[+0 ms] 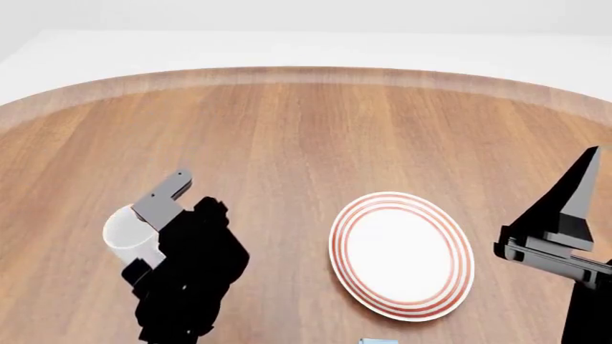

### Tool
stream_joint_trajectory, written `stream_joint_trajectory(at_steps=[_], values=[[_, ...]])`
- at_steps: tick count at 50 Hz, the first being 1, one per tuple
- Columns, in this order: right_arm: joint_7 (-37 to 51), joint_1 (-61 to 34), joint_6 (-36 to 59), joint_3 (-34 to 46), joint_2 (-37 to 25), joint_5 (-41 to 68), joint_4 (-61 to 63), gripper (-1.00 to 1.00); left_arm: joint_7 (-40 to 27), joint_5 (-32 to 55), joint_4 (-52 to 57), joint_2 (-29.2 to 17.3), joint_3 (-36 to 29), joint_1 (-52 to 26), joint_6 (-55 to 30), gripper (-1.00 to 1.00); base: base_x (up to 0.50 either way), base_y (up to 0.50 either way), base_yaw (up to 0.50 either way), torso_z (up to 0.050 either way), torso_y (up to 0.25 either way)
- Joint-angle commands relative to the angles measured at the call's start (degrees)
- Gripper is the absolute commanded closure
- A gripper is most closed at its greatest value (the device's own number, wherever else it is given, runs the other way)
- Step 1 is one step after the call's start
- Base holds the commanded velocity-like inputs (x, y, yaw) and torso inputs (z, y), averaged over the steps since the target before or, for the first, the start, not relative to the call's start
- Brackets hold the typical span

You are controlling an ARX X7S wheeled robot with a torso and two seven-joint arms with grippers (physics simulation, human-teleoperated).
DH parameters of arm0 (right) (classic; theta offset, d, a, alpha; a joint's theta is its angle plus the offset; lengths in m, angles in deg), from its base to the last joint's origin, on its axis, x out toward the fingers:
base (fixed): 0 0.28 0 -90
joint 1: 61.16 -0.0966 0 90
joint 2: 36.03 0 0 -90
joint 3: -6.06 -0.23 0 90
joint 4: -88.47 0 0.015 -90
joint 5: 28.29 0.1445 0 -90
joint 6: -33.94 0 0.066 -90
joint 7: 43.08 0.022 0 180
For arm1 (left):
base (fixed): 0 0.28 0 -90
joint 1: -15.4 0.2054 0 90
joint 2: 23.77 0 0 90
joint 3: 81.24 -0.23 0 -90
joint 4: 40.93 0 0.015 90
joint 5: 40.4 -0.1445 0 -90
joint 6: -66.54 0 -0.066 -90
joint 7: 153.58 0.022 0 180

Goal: Pick up the white mug and put it on the plate, and put the chocolate pudding to the right of the plate.

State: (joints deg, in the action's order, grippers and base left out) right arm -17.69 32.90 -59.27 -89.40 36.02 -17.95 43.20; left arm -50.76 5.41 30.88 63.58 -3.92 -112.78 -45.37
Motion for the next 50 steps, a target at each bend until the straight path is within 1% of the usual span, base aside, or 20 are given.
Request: stream_joint_trajectory(at_steps=[1,18,24,25,28,40,42,47,50], values=[[0.2,0.0,0.0,0.1,-0.3,0.2,0.0,-1.0,1.5,0.4,-3.7,-0.4,-0.2,0.3,2.7,-1.0,0.0,0.0,0.0,0.0,0.0],[0.4,0.1,-0.5,0.6,-0.5,0.1,-0.6,-1.0,4.6,0.8,-8.4,-0.6,-2.1,-0.1,5.1,-1.0,0.0,0.0,0.0,0.0,0.0],[0.5,0.1,-0.5,0.7,-0.5,0.1,-0.7,-1.0,7.6,0.8,-11.9,-0.6,-2.5,-0.5,7.2,-1.0,0.0,0.0,0.0,0.0,0.0],[0.6,0.1,-0.4,0.8,-0.6,0.1,-0.7,-1.0,7.7,0.8,-12.1,-0.6,-2.8,-0.5,7.1,1.0,0.0,0.0,0.0,0.0,0.0],[0.7,0.1,-0.2,0.8,-0.7,0.2,-0.4,-1.0,6.2,0.0,-10.8,-1.2,-3.6,-0.4,6.7,1.0,0.0,0.0,0.0,0.0,0.0],[0.8,0.2,-0.5,1.2,-0.8,0.0,-0.9,-1.0,4.7,0.2,-9.7,-1.9,-3.2,0.3,8.1,1.0,0.0,0.0,0.0,0.0,0.0],[0.8,0.2,-0.5,1.4,-0.8,-0.1,-1.0,-1.0,3.4,0.0,-8.9,-2.2,-3.3,0.5,7.8,1.0,0.0,0.0,0.0,0.0,0.0],[0.8,0.2,-0.5,1.6,-0.9,-0.1,-1.1,-1.0,3.1,0.3,-8.5,-2.4,-3.2,0.7,7.9,1.0,0.0,0.0,0.0,0.0,0.0],[0.9,0.2,-0.7,1.7,-0.9,-0.2,-1.3,-1.0,4.2,0.5,-9.2,-2.3,-3.3,0.6,8.6,1.0,0.0,0.0,0.0,0.0,0.0]])
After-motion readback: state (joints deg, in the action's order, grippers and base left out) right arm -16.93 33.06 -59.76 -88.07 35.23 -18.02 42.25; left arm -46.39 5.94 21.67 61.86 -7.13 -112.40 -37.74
